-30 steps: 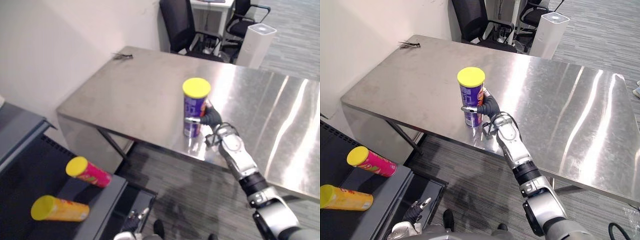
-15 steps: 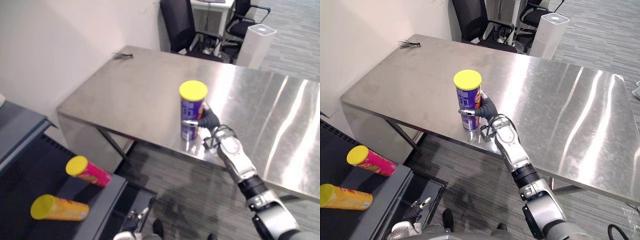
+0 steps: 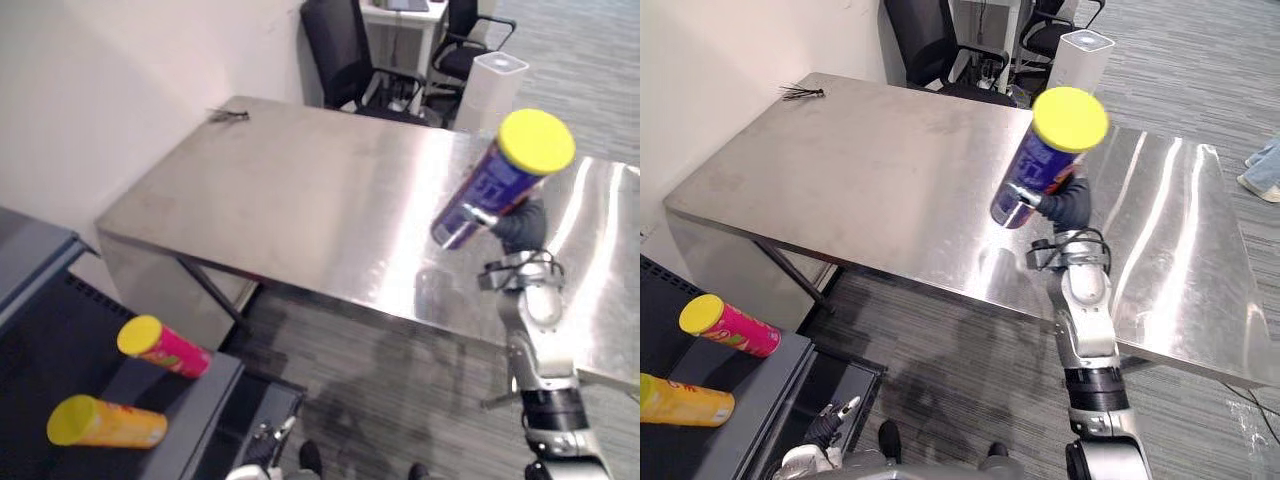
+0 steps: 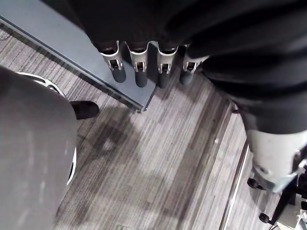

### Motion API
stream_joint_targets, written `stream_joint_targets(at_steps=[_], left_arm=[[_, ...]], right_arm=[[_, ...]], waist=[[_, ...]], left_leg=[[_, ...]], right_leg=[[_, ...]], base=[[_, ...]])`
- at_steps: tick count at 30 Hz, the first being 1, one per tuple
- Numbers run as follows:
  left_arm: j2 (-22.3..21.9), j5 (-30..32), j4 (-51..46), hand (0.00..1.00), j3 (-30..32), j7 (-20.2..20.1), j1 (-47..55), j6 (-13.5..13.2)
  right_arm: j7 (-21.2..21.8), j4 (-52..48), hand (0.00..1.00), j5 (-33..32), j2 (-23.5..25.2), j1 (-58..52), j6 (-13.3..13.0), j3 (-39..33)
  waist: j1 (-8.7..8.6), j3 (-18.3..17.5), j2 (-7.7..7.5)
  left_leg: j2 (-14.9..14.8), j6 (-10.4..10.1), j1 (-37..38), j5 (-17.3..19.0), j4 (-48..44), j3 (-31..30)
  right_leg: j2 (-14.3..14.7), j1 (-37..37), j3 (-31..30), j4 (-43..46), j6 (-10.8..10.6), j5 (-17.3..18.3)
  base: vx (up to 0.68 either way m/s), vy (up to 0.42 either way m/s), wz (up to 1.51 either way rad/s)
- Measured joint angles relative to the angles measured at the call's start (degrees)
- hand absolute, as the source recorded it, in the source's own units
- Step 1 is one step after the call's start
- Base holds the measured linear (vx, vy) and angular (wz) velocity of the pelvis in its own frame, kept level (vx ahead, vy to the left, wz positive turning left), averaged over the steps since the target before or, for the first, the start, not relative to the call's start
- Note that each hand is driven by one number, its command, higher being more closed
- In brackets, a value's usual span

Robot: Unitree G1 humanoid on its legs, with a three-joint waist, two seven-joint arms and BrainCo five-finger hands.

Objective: Put the gum and the chips on the shelf.

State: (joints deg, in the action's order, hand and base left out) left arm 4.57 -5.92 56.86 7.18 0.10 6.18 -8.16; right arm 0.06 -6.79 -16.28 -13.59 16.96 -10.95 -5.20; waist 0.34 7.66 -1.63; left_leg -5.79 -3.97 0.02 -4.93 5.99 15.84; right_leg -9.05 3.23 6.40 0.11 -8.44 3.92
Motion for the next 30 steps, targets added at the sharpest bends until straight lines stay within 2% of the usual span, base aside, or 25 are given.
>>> stream_joint_targets(at_steps=[6, 14, 23, 30], left_arm=[[0.00, 0.01, 0.25, 0.00, 0.04, 0.03, 0.43, 0.01], [0.05, 0.03, 0.25, 0.00, 1.85, -0.25, 1.72, 0.01], [-0.05, 0.01, 0.22, 0.00, 2.09, -0.31, 2.47, 0.00], [-0.01, 0.00, 0.20, 0.00, 2.19, -0.36, 2.50, 0.01]], right_arm=[[-0.80, -3.58, 1.00, 0.00, -1.25, -4.84, -1.00, -5.53], [-0.42, -5.32, 1.00, -0.03, -1.12, -9.21, -1.71, -9.10], [-0.30, -6.39, 1.00, -0.21, -0.88, -14.16, -1.79, -12.89], [-0.27, -6.39, 1.00, -0.66, 1.23, -15.26, -1.79, -13.04]], waist=[[-0.41, -1.07, -0.07], [-1.72, -3.29, -1.63], [-1.85, -4.74, -1.59], [-1.83, -4.66, -1.69]], left_leg=[[-0.21, 0.01, 0.07, -0.22, 0.00, 0.64], [-0.06, 0.00, 0.05, -0.21, 0.00, 1.11], [-0.12, 0.00, 0.30, -0.21, -0.01, 1.78], [-0.09, 0.05, 0.50, -0.48, -0.40, 1.65]], right_leg=[[0.15, -0.45, -0.58, 0.07, 0.19, -0.14], [0.05, -0.80, -1.05, 0.17, 0.17, -0.16], [0.33, -1.01, -1.94, 0.23, 0.35, -0.43], [-0.23, -3.91, -2.28, 6.87, 0.69, 1.84]], base=[[-0.04, 0.004, -0.06], [0.00, 0.005, -0.02], [0.00, 0.004, -0.04], [-0.03, 0.012, 0.02]])
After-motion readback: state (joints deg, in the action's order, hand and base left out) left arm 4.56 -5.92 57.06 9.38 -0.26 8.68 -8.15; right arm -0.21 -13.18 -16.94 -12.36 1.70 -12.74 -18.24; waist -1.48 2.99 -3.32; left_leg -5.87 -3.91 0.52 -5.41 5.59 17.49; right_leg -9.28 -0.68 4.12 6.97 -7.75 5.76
